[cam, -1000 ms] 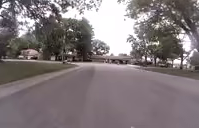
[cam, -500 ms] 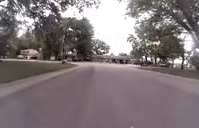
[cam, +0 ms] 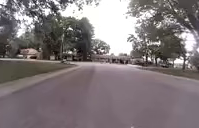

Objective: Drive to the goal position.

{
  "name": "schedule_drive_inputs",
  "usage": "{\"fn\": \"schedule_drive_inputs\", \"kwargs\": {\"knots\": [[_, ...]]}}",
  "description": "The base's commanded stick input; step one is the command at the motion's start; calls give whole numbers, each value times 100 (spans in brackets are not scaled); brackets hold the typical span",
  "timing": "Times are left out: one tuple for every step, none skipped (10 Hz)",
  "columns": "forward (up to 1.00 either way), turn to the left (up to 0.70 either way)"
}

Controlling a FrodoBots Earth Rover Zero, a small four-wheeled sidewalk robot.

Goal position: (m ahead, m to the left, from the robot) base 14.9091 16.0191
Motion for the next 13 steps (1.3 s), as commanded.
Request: {"fn": "schedule_drive_inputs", "kwargs": {"knots": [[70,0],[70,0],[70,0],[70,0],[70,0],[70,0],[70,0],[70,0],[70,0],[70,0],[70,0],[70,0],[70,2]]}}
